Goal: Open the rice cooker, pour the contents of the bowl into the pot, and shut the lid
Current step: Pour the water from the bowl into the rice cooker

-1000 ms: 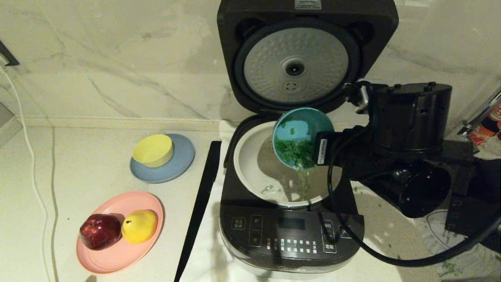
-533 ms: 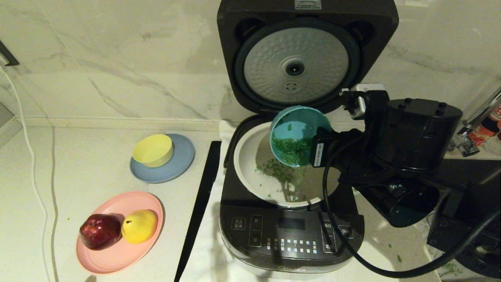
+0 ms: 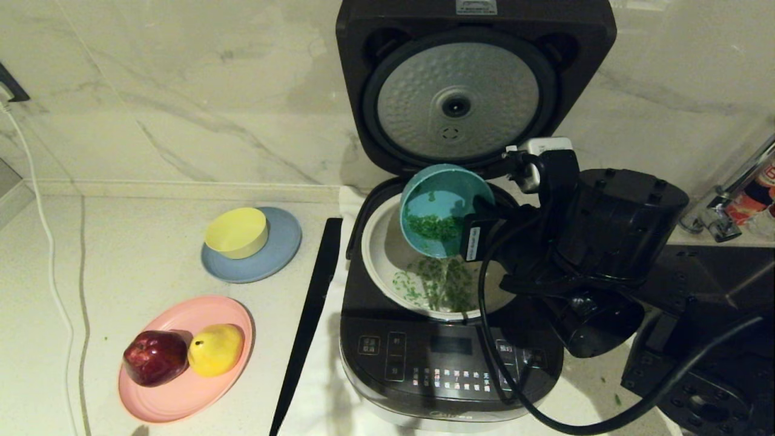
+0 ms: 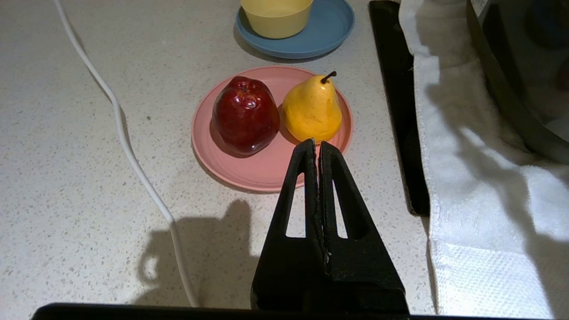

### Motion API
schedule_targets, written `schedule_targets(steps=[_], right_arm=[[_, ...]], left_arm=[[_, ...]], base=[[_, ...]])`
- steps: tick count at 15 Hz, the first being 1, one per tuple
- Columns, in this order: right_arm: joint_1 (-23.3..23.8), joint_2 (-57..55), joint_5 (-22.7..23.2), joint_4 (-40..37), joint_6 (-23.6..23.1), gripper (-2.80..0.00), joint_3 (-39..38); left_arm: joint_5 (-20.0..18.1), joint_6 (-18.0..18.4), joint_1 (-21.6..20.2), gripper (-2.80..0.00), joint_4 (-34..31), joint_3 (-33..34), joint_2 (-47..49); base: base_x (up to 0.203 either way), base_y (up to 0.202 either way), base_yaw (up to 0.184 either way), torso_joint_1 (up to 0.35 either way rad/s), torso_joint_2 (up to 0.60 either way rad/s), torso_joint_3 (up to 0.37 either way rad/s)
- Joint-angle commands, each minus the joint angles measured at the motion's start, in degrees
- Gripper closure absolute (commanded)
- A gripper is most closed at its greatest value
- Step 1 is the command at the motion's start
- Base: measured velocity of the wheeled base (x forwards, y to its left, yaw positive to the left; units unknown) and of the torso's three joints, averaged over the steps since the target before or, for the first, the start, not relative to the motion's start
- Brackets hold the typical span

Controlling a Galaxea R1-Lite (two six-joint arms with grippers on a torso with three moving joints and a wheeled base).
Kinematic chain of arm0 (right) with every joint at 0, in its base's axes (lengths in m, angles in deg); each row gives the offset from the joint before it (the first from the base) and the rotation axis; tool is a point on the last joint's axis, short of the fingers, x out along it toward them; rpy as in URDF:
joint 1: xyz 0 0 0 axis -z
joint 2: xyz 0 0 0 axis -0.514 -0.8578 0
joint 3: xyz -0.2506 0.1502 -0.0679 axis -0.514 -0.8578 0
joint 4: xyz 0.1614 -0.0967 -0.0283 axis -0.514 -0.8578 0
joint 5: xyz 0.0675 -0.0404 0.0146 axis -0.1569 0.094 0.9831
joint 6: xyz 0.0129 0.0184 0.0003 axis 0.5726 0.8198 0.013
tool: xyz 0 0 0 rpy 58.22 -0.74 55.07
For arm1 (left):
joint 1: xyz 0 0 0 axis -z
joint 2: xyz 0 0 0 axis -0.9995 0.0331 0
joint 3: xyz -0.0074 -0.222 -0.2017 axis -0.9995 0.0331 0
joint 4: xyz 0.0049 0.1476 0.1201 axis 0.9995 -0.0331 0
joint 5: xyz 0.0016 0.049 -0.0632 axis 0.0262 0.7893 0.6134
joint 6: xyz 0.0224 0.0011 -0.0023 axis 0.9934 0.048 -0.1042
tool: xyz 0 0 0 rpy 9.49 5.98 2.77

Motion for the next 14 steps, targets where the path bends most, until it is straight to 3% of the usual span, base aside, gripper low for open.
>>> schedule_targets(steps=[1,7,14], right_arm=[[-0.30,-0.61,-0.83,2.34,-0.01,0.00,-1.41],[-0.31,-4.15,-1.80,14.95,-4.57,0.00,-4.99],[-0.15,-2.93,-2.54,14.26,-5.65,0.00,-3.60]], left_arm=[[0.00,0.01,0.01,0.00,0.03,0.53,-0.13],[0.00,-0.05,0.02,0.00,-0.01,0.53,-0.13],[0.00,0.01,0.02,0.00,0.03,0.53,-0.13]], base=[[0.000,0.000,0.000,0.000,0.00,0.000],[0.000,0.000,0.000,0.000,0.00,0.000],[0.000,0.000,0.000,0.000,0.00,0.000]])
